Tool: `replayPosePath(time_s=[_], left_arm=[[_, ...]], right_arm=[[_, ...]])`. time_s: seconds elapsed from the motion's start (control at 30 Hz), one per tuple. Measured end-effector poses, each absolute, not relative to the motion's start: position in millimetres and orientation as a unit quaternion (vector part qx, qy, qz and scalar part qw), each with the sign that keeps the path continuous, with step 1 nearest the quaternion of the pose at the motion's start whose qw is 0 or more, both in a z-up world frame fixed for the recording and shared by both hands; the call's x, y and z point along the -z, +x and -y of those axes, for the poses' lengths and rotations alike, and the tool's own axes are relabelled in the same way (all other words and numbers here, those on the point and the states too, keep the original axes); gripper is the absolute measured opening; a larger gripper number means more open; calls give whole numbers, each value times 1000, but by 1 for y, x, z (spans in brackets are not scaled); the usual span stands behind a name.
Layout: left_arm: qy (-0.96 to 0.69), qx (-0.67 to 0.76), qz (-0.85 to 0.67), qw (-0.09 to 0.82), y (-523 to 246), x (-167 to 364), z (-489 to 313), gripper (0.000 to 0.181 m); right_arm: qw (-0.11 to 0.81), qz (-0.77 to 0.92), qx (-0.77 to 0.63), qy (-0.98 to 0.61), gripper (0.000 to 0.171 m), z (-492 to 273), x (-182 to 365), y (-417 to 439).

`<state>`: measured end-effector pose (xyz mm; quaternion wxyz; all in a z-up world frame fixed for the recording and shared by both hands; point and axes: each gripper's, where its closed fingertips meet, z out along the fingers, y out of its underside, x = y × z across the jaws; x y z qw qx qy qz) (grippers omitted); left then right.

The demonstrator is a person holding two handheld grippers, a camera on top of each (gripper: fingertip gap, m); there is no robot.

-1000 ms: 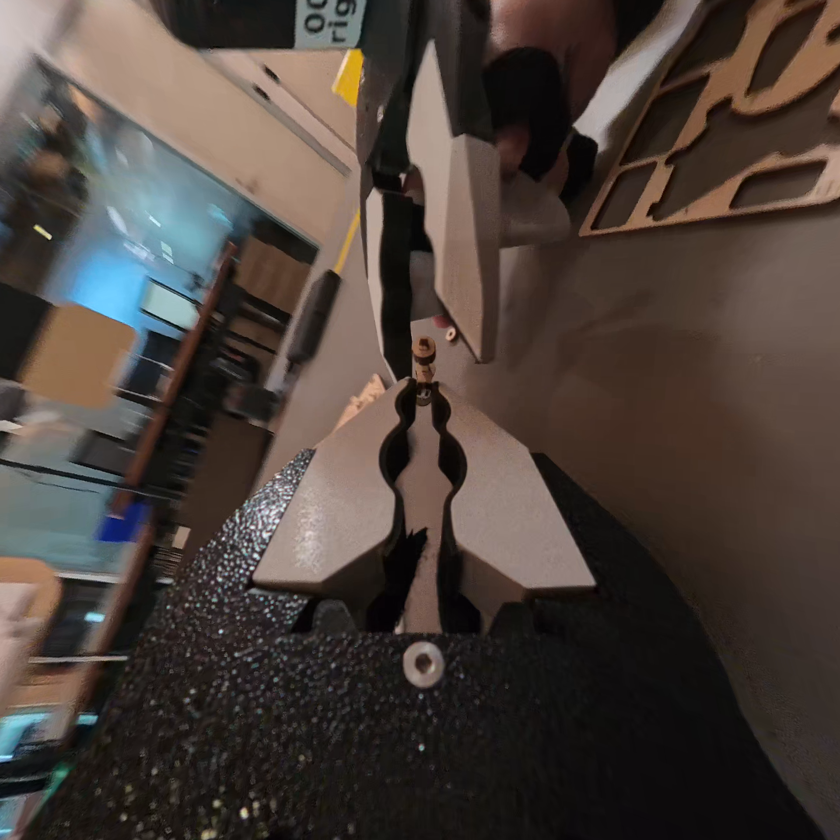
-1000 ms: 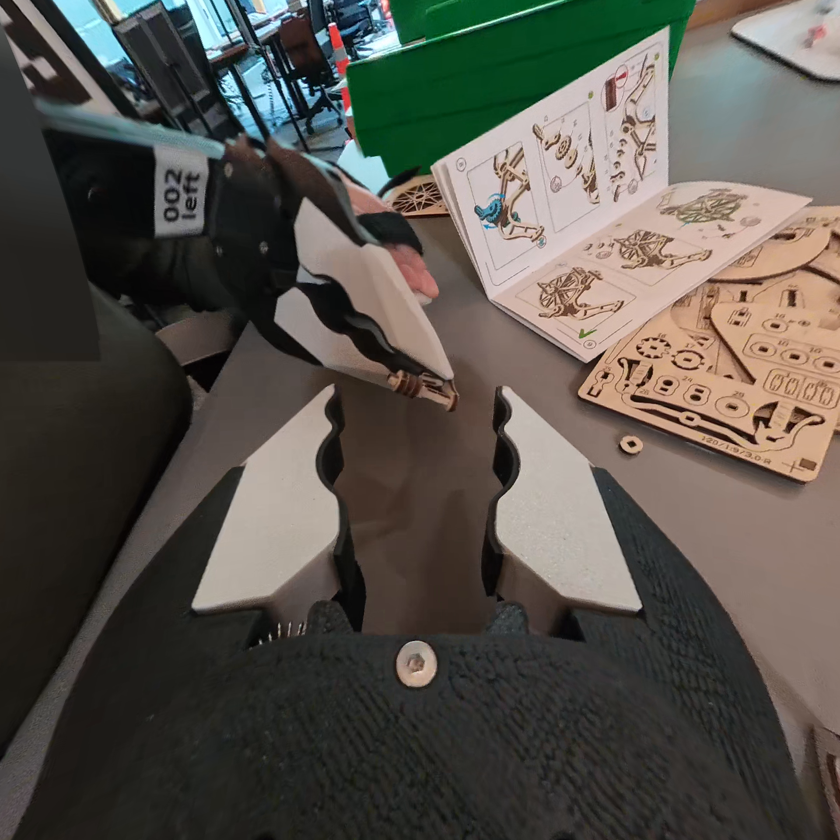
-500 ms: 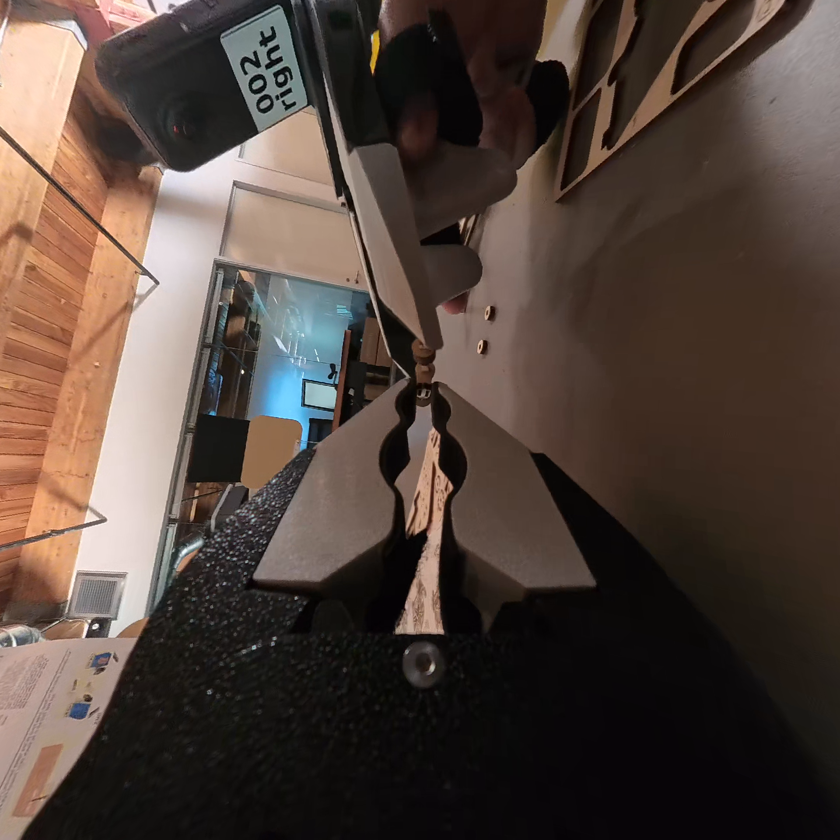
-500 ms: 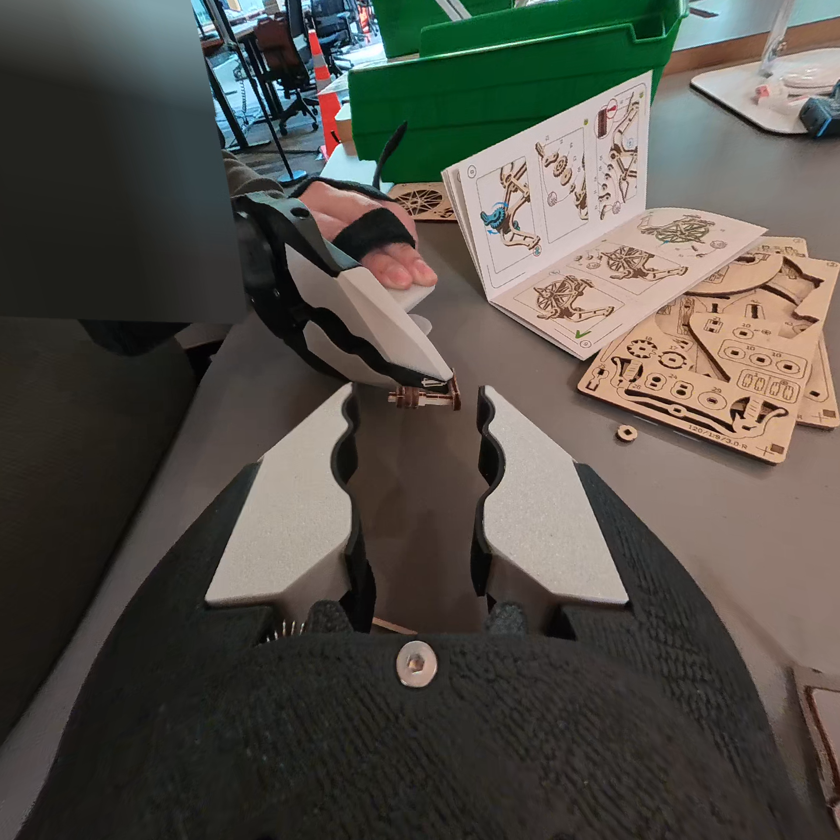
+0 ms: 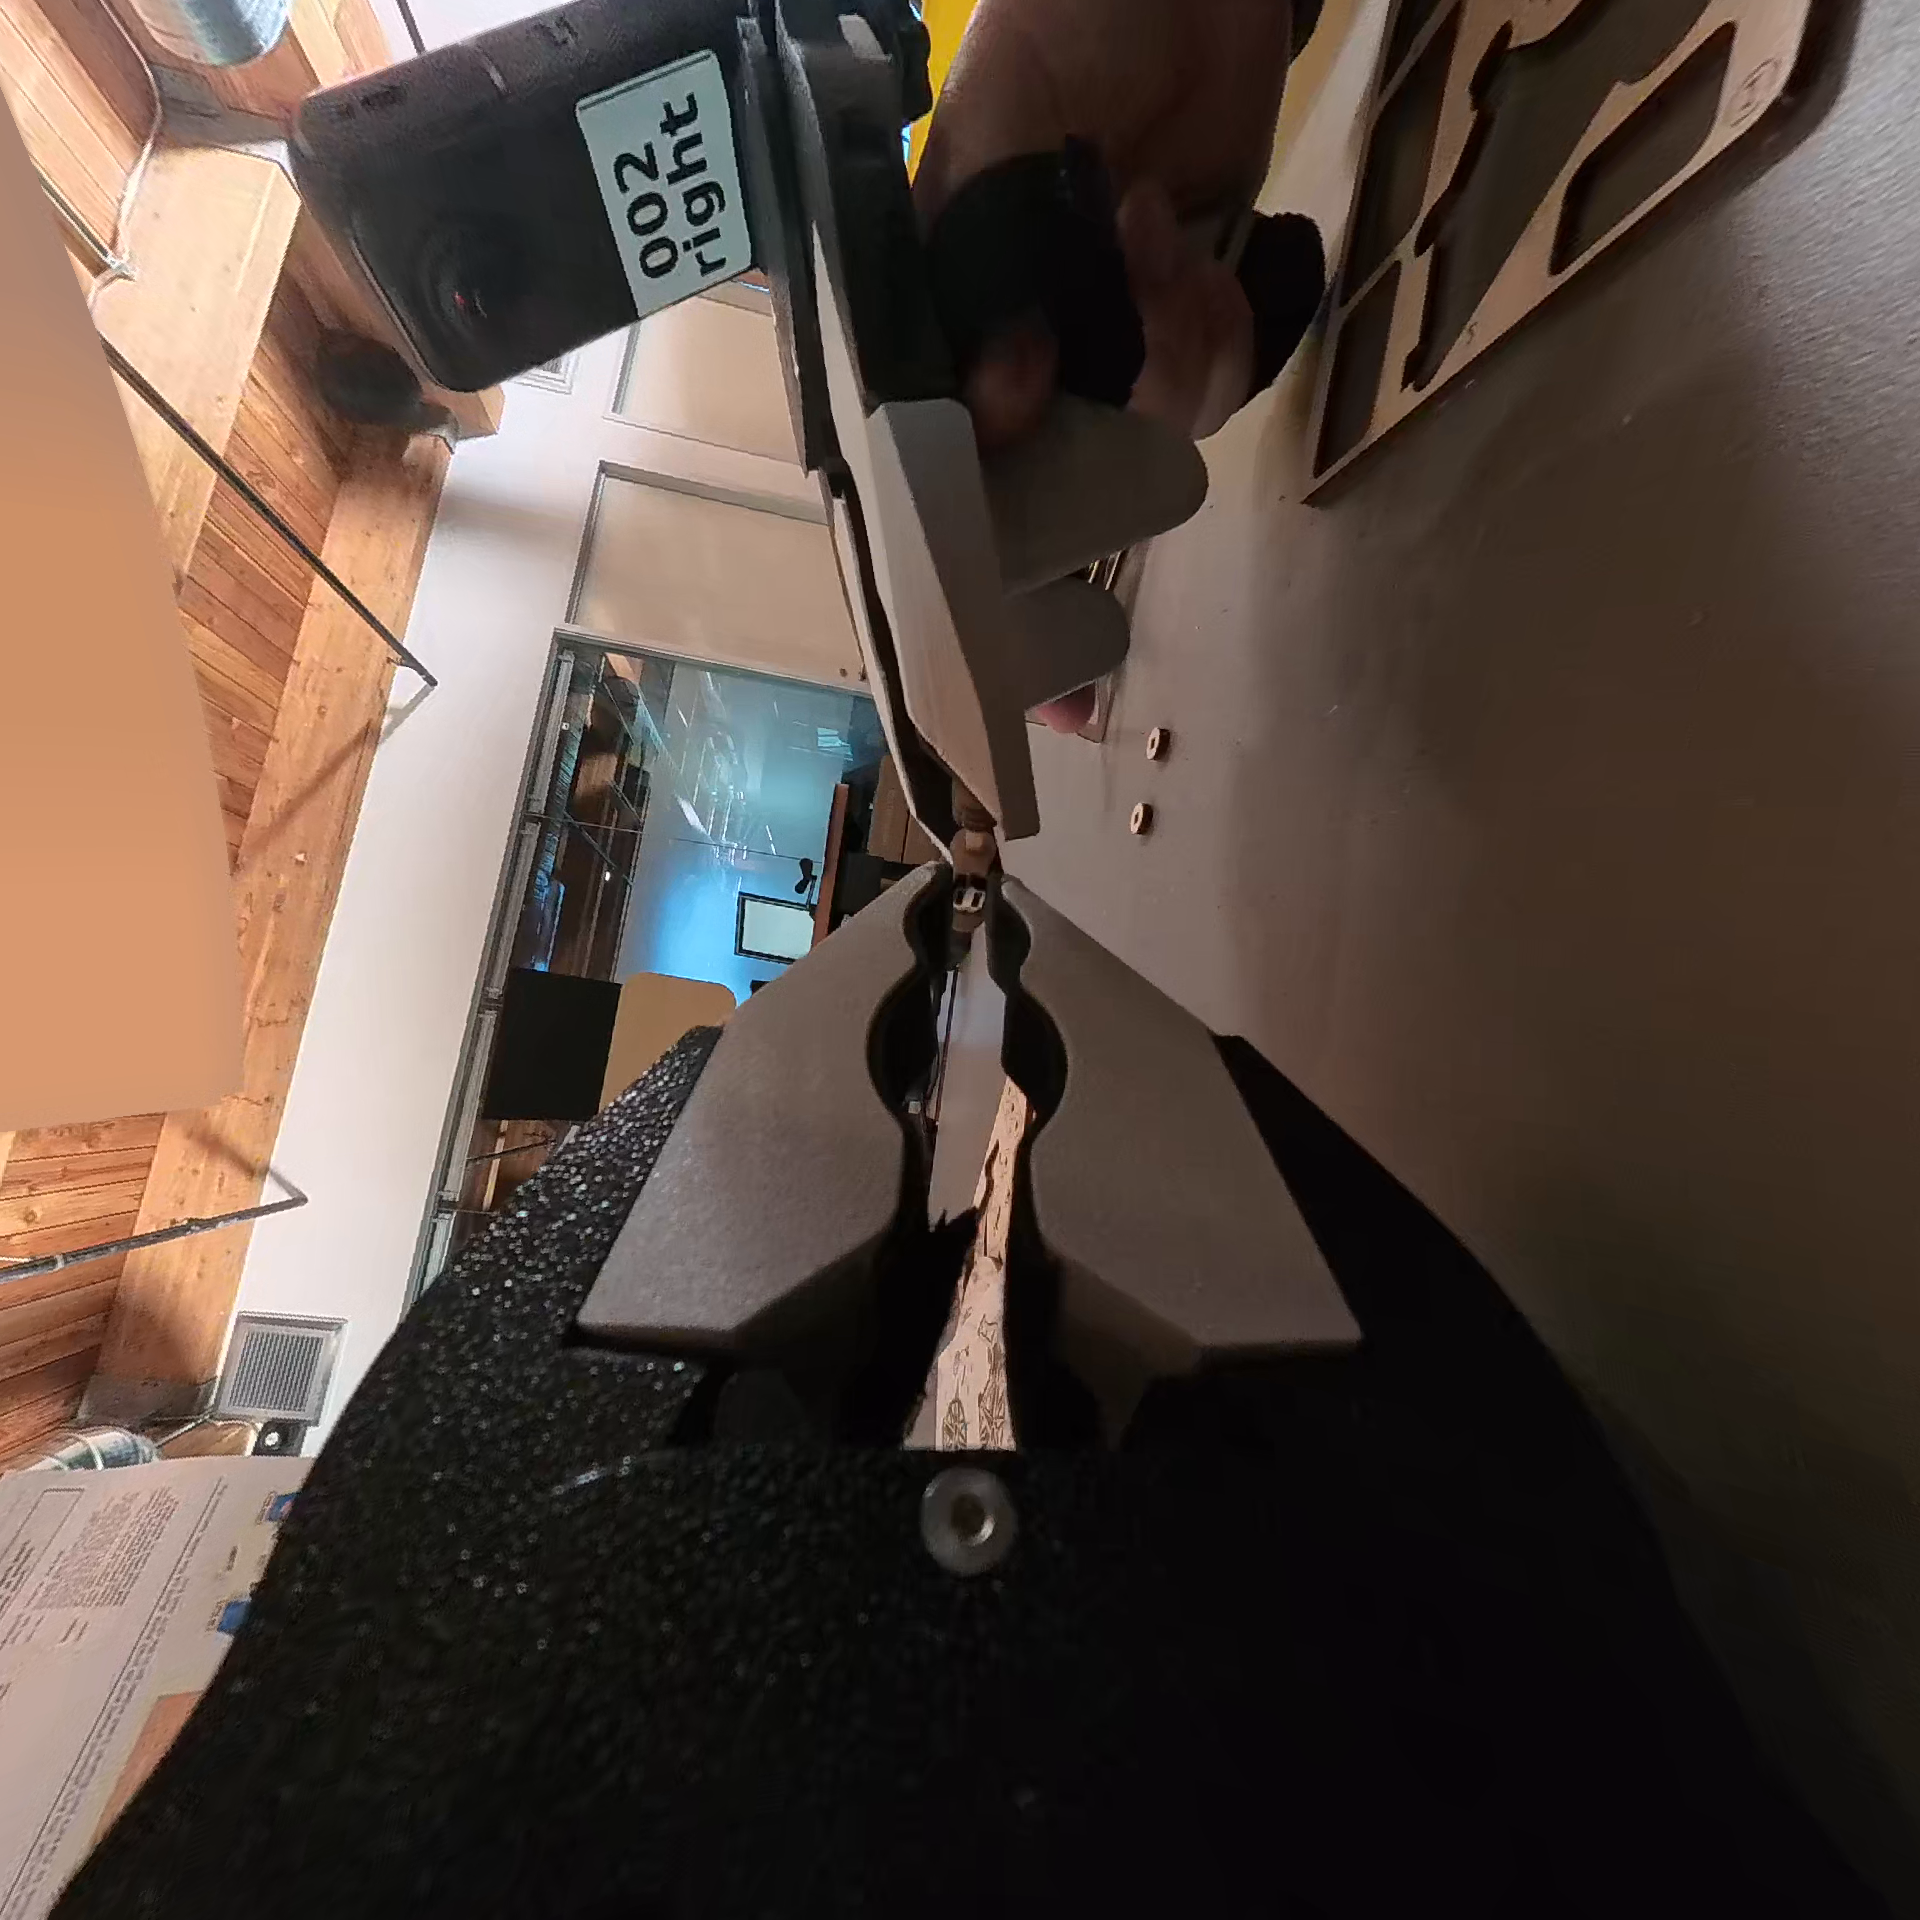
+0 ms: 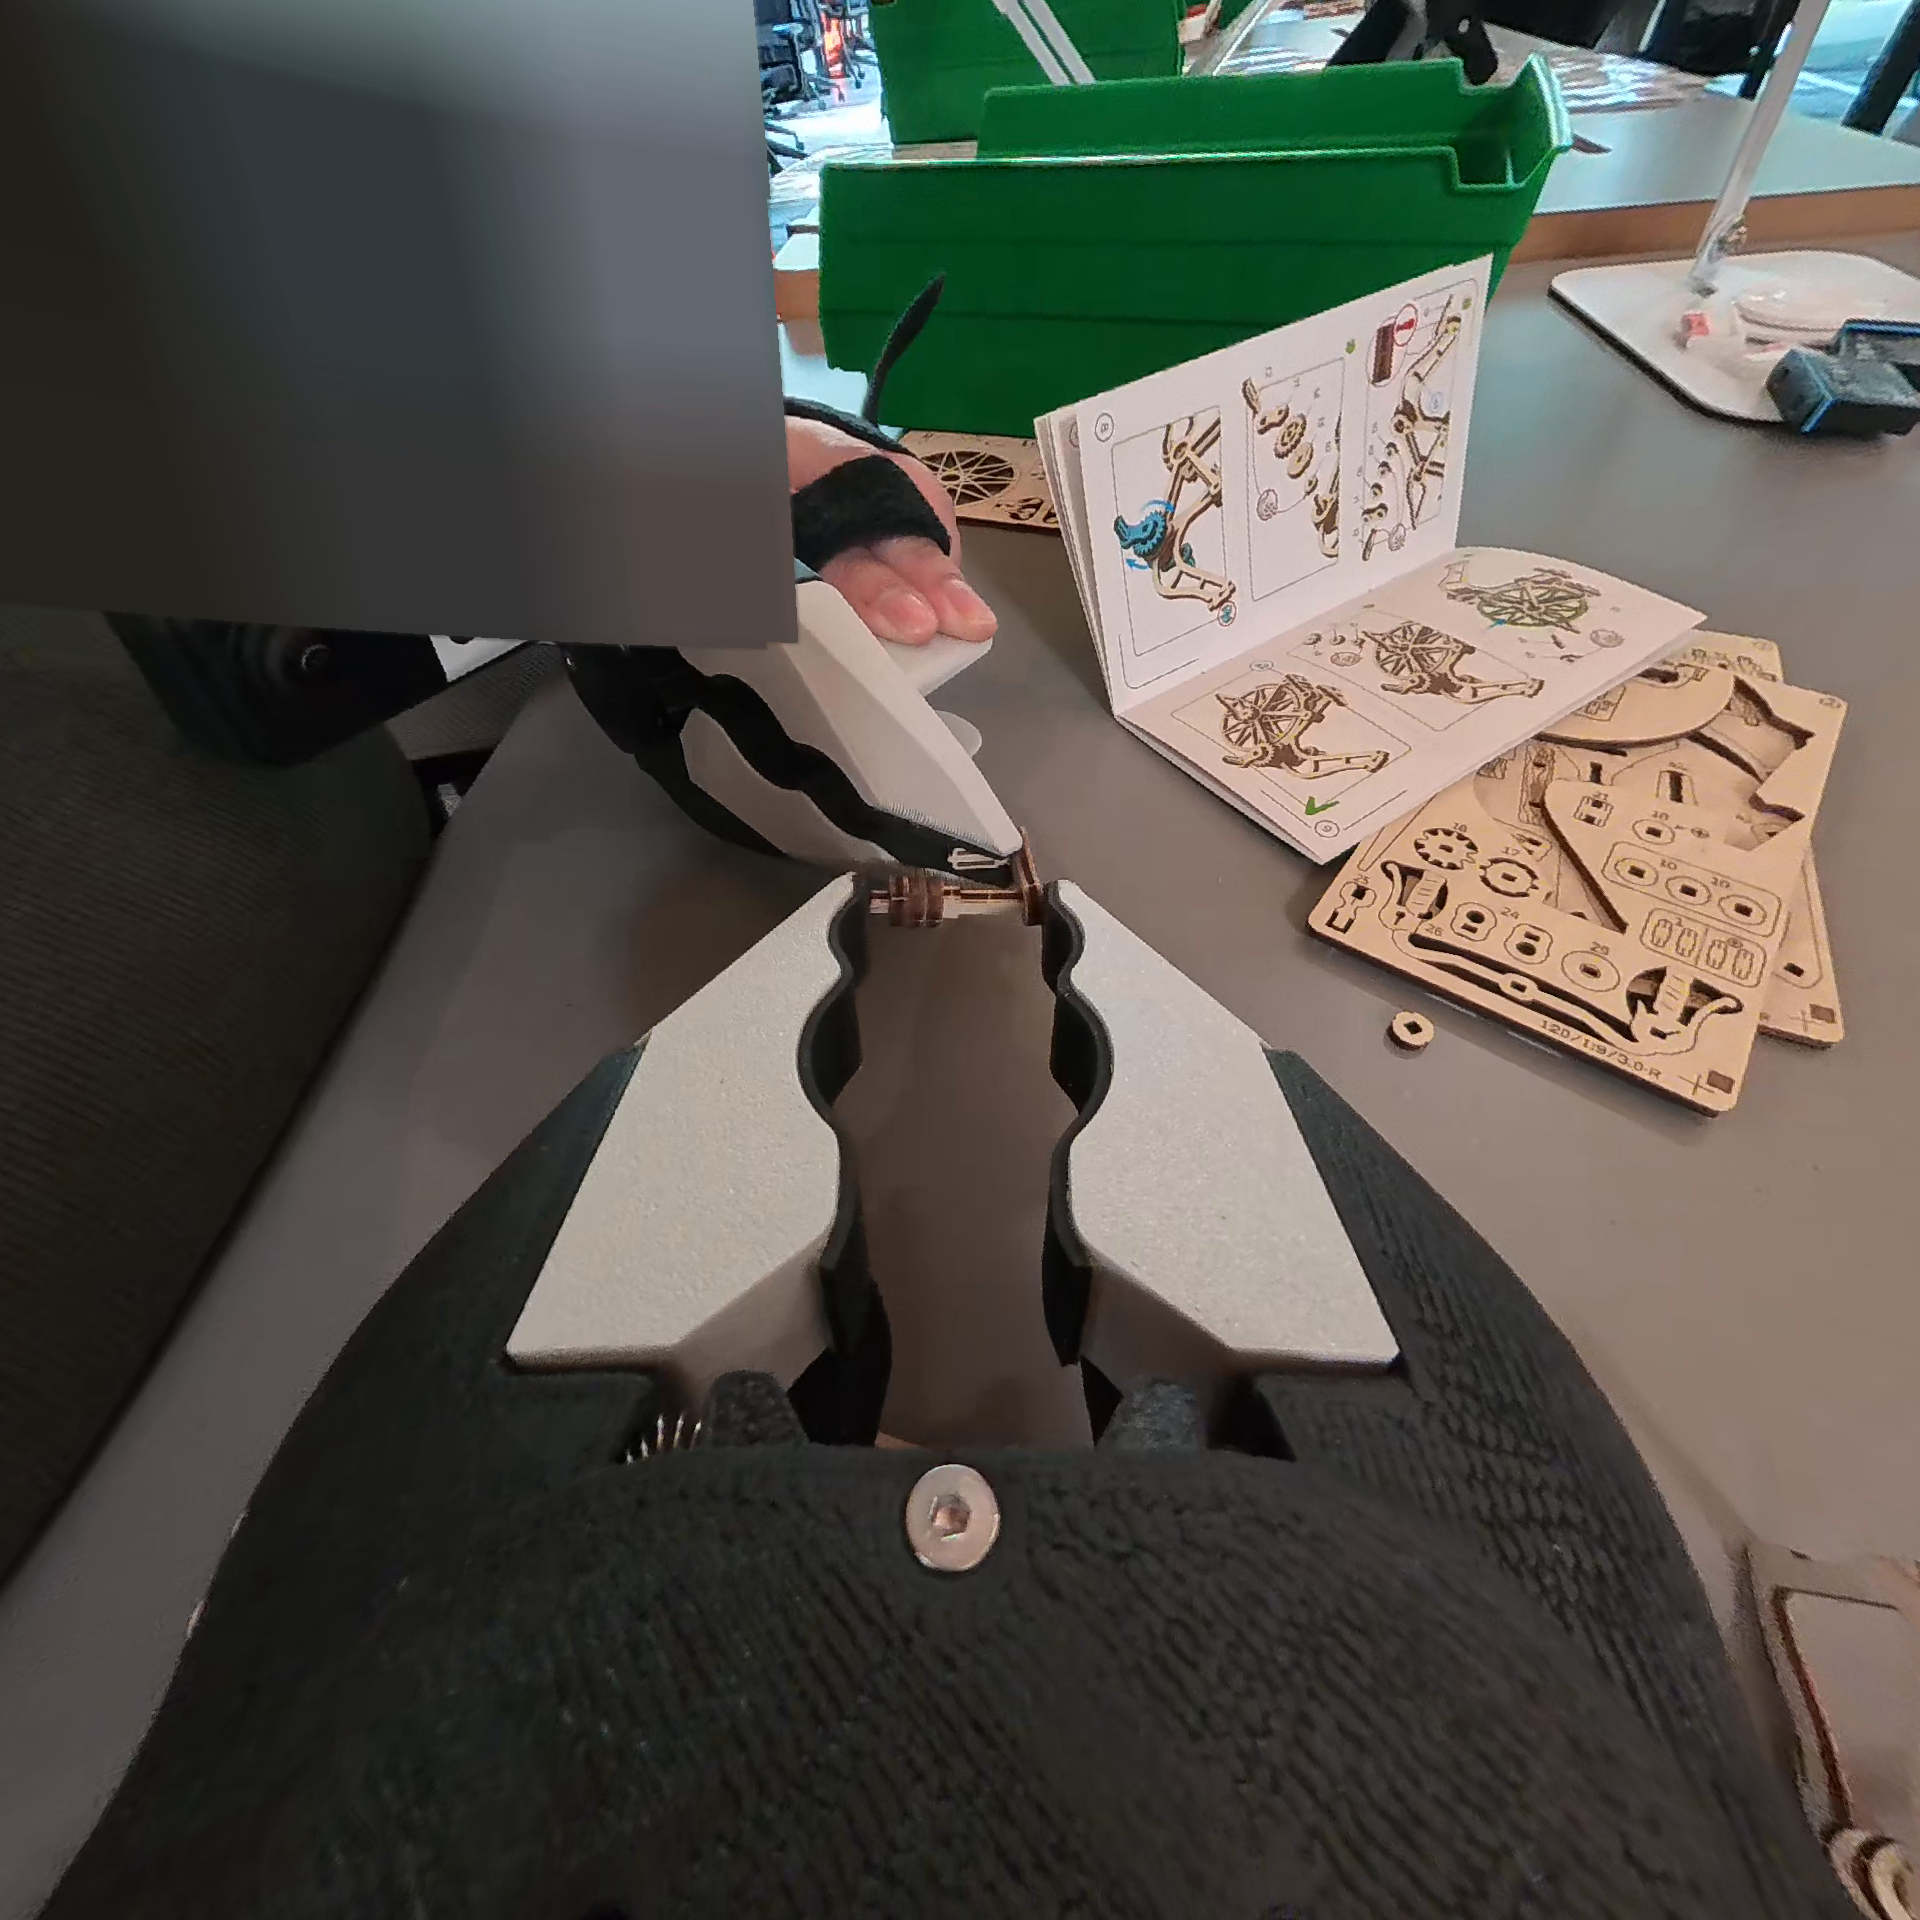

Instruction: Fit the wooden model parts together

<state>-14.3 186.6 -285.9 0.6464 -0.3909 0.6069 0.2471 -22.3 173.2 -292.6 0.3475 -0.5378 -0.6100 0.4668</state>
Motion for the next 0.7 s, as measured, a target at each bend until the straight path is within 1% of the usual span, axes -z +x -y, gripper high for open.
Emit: replayPosePath(time_s=[0.23,0.47,0.7], left_arm=[[-384,-251,-602,653,-15,282,-185,4],[-382,-251,-603,654,-14,281,-184,3],[-383,-257,-602,652,-16,281,-185,4]], right_arm=[[370,624,-449,-521,31,-172,290,-22],[356,622,-467,-519,30,-170,289,-21],[366,620,-457,-521,30,-171,289,-23]])
